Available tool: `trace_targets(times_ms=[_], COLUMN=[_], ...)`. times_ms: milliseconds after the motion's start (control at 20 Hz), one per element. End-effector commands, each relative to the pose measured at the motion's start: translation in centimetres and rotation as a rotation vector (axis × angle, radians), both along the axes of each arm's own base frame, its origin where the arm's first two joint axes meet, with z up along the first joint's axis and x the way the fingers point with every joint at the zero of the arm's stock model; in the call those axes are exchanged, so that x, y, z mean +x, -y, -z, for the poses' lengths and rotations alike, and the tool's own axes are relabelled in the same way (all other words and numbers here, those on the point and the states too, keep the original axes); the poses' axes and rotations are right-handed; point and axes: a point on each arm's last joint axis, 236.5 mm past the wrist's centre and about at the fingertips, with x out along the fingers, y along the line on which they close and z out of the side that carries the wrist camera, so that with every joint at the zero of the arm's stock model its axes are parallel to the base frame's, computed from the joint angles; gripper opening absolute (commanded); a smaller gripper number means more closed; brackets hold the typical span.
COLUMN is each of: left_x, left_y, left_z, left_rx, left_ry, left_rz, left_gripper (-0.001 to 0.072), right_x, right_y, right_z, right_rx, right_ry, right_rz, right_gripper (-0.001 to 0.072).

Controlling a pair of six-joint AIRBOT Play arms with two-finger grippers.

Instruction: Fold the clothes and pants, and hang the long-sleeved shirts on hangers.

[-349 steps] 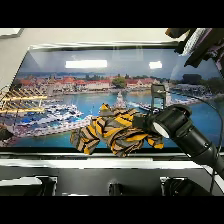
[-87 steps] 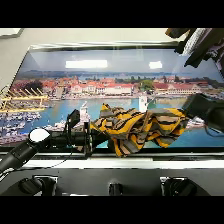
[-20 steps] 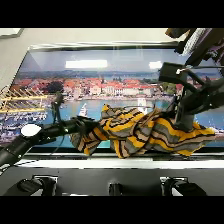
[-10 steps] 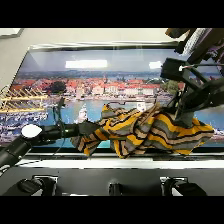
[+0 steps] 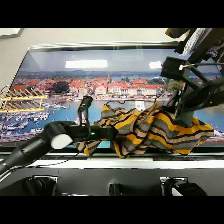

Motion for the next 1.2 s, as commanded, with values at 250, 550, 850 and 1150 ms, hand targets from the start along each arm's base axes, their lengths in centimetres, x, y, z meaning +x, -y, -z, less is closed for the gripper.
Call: trace_targets(times_ms=[250,550,850,1150], left_x=[2.7,1.9,3.2,3.9], left_y=[8.1,8.4,8.3,8.6], left_z=[1.2,3.0,4.1,5.4], left_rx=[0.024,0.098,0.101,0.074], left_ry=[0.084,0.06,0.068,0.022], left_rz=[-0.117,-0.101,-0.171,-0.232], left_gripper=[0.0587,0.0586,0.0586,0.0076], right_x=[0.0,0.1,0.0,0.0], right_y=[0.0,0.0,0.0,0.0], right_z=[-0.1,-0.1,-0.1,-0.1], right_rx=[0.001,0.001,0.001,0.001], right_ry=[0.004,0.004,0.003,0.003], right_rz=[0.0,0.001,0.0,0.001], right_gripper=[0.0023,0.0023,0.0023,0.0023])
